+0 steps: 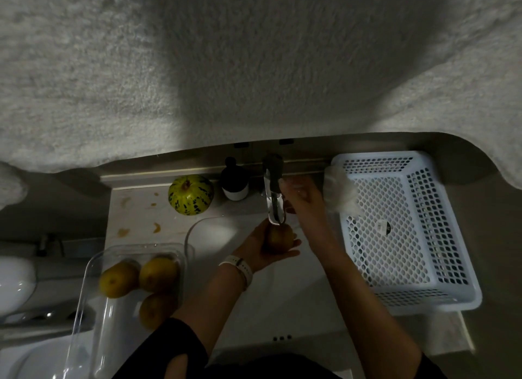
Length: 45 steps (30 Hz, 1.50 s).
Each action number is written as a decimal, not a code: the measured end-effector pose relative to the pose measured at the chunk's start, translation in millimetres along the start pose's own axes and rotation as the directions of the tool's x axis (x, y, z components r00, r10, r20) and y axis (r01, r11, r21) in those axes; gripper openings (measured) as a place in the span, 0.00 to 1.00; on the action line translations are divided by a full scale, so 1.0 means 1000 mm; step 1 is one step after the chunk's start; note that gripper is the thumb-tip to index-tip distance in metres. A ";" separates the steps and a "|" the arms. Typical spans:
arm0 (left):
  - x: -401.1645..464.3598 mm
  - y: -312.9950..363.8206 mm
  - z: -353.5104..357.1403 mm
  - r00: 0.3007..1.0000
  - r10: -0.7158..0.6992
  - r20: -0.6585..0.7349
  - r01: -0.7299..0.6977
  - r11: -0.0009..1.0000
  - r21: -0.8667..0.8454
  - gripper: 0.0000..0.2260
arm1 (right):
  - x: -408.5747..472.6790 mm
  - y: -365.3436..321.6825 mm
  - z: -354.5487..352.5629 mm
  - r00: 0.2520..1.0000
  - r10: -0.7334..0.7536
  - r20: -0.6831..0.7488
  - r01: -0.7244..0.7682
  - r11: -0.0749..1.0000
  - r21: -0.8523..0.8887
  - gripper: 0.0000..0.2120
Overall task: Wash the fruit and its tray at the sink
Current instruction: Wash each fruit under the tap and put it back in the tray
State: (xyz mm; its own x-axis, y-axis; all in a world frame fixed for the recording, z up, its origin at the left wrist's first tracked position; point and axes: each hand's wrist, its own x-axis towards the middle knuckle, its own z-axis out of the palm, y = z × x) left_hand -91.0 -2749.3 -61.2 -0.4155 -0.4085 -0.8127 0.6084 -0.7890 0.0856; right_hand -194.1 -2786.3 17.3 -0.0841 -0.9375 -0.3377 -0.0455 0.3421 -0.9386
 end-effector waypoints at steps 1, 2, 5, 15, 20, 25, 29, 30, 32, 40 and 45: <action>-0.001 0.000 -0.003 1.000 -0.001 -0.007 0.001 1.000 -0.007 0.24 | -0.001 0.000 -0.002 1.000 0.007 0.020 -0.007 1.000 -0.005 0.08; -0.003 -0.001 -0.005 1.000 -0.001 -0.012 0.001 1.000 -0.009 0.22 | -0.002 0.001 -0.003 0.999 0.008 0.047 -0.007 1.000 -0.023 0.10; -0.009 -0.002 -0.015 0.999 -0.007 -0.036 0.004 0.998 -0.057 0.19 | -0.006 0.001 -0.005 0.998 0.003 0.061 0.001 0.998 -0.067 0.14; -0.050 0.004 -0.052 0.997 0.068 0.043 -0.058 0.977 -0.207 0.28 | -0.002 -0.033 0.057 0.922 -0.351 0.165 0.386 0.787 -0.482 0.12; -0.065 0.005 -0.065 0.992 0.128 -0.017 -0.129 0.972 -0.197 0.24 | 0.023 -0.040 0.087 0.968 0.083 0.236 -0.084 0.996 -0.009 0.07; -0.072 0.006 -0.078 0.988 0.153 -0.016 -0.153 0.974 -0.164 0.19 | 0.030 -0.037 0.092 0.939 0.212 0.271 -0.263 0.951 0.164 0.14; -0.072 0.005 -0.082 0.986 0.163 -0.040 -0.167 0.968 -0.185 0.22 | 0.029 -0.040 0.090 0.923 0.225 0.312 -0.299 0.930 0.215 0.15; -0.072 0.005 -0.082 0.986 0.162 -0.046 -0.168 0.964 -0.204 0.22 | 0.028 -0.041 0.088 0.920 0.226 0.320 -0.309 0.921 0.238 0.14; -0.073 0.005 -0.082 0.985 0.166 -0.052 -0.173 0.960 -0.222 0.23 | 0.026 -0.045 0.087 0.916 0.226 0.330 -0.318 0.913 0.257 0.13; -0.077 0.008 -0.086 0.979 0.205 -0.021 -0.204 0.949 -0.241 0.22 | 0.021 -0.050 0.089 0.908 0.234 0.346 -0.303 0.939 0.161 0.14; -0.083 0.013 -0.089 0.962 0.255 0.094 -0.226 0.943 -0.245 0.22 | 0.018 -0.051 0.093 0.934 0.227 0.276 -0.255 0.964 0.071 0.08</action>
State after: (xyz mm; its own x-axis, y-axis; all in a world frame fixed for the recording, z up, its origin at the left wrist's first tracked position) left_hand 11.1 -2684.4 -43.4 -0.3081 -0.6373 -0.7064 0.8331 -0.5392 0.1230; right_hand -100.8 -2827.0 52.7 0.1860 -0.8155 -0.5480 0.0479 0.5646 -0.8240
